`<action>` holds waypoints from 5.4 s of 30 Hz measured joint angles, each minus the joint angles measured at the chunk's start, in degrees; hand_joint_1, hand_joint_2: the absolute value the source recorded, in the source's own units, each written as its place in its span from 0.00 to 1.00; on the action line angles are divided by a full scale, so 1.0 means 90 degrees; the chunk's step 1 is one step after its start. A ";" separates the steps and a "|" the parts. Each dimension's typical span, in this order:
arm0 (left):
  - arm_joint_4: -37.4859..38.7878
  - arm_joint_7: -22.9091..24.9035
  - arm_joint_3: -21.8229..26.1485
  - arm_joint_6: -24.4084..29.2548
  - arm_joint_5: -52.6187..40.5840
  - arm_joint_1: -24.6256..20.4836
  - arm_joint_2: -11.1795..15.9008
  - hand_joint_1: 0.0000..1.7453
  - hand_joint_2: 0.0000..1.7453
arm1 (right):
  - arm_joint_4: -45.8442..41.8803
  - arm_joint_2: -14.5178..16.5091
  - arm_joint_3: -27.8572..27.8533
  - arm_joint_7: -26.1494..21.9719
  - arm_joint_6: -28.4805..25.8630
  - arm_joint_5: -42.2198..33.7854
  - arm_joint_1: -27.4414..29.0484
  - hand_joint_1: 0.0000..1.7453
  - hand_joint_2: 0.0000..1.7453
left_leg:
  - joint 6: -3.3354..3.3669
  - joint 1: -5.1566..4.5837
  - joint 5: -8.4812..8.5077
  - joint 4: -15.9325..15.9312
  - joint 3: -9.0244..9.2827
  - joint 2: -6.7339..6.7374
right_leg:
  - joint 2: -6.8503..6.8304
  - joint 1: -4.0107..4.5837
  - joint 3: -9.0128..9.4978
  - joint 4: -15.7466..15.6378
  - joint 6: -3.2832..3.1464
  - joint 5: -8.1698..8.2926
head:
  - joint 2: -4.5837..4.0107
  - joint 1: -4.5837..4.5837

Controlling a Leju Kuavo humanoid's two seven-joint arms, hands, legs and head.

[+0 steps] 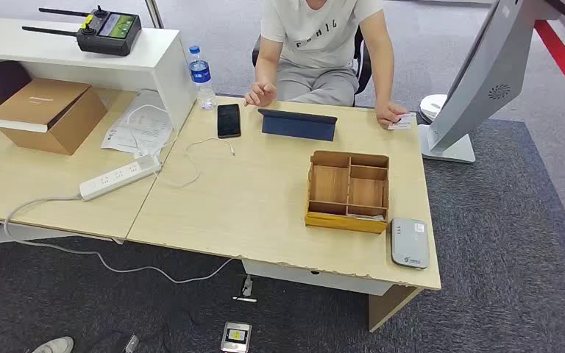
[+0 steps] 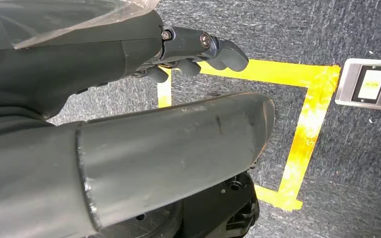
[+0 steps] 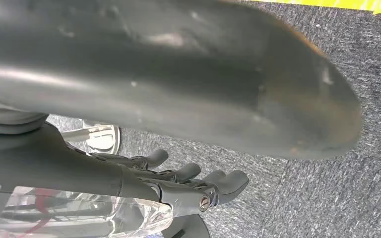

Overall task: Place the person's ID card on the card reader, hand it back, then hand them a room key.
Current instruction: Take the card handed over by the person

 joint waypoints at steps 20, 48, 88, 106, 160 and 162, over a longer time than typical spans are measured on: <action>0.0000 -0.0073 -0.0050 -0.0066 0.0001 -0.0002 0.0002 0.00 0.00 | -0.0001 -0.0205 -0.0123 -0.0027 -0.0253 -0.0176 -0.0005 0.00 1.00 | 0.0000 -0.0001 0.0000 0.0000 -0.0001 -0.0001 | 0.0000 -0.0005 0.0000 0.0000 0.0000 0.0000 | 0.0000 0.0000; 0.0000 -0.0185 -0.0215 -0.0519 -0.0244 -0.0055 0.0106 0.00 0.00 | -0.0339 -0.3044 -0.1469 -0.1179 0.0281 -0.1213 -0.1641 0.00 1.00 | 0.0028 -0.0037 0.0025 0.0000 -0.0033 0.0026 | 0.0021 -0.0029 -0.0031 0.0001 0.0024 0.0037 | 0.0000 0.0001; 0.0000 -0.0498 -0.0903 -0.0990 -0.0770 -0.0153 0.0257 0.00 0.00 | -0.1891 -0.1845 0.3932 -0.1444 -0.1461 0.1399 -0.6526 0.00 1.00 | 0.0025 -0.0020 0.0066 0.0000 -0.0072 -0.0011 | -0.0005 -0.0002 -0.0058 0.0008 0.0024 0.0064 | 0.0000 0.0001; 0.0000 -0.0476 -0.1016 -0.0976 -0.0780 -0.0130 0.0289 0.00 0.00 | -0.1724 -0.1424 0.4700 -0.1413 -0.1583 0.1432 -0.6512 0.00 1.00 | 0.0026 -0.0020 0.0066 0.0001 -0.0082 -0.0010 | -0.0005 -0.0008 -0.0066 0.0006 0.0026 0.0067 | 0.0000 0.0002; 0.0000 -0.0087 -0.1075 -0.0934 -0.0541 -0.0081 0.0359 0.00 0.00 | -0.1202 -0.0382 0.5090 -0.0930 -0.1795 0.2531 -0.5874 1.00 1.00 | 0.0018 -0.0011 0.0078 0.0002 -0.0091 -0.0009 | -0.0004 0.0007 -0.0080 0.0005 0.0013 0.0080 | 0.0000 0.0002; 0.0000 -0.0087 -0.1076 -0.0946 -0.0549 -0.0081 0.0359 0.00 0.00 | -0.1202 -0.0398 0.5090 -0.0967 -0.1786 0.2512 -0.5858 1.00 1.00 | 0.0018 -0.0011 0.0078 0.0002 -0.0091 -0.0009 | -0.0004 0.0007 -0.0080 0.0005 0.0013 0.0080 | 0.0000 0.0002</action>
